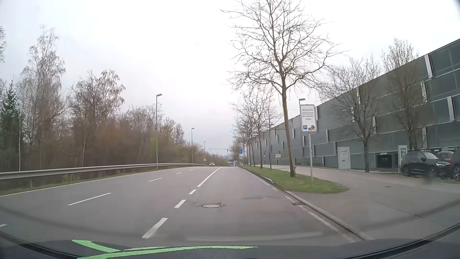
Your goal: Follow the waypoints while adhering to traffic rules and regulations
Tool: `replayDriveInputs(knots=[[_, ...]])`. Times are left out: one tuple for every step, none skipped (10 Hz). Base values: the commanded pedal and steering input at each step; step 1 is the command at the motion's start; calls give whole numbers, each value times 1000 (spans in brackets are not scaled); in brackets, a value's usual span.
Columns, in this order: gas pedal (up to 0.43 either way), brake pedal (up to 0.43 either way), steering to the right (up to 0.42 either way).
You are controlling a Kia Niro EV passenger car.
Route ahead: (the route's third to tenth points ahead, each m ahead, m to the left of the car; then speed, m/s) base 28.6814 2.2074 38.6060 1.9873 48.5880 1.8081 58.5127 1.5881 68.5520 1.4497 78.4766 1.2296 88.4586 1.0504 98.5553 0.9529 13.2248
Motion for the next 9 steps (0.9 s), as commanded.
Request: replayDriveInputs(knots=[[319,0,-5],[319,0,-4],[319,0,-4],[319,0,-4],[299,0,-3],[260,0,-3],[260,0,-2],[248,0,-2],[228,0,-1]])
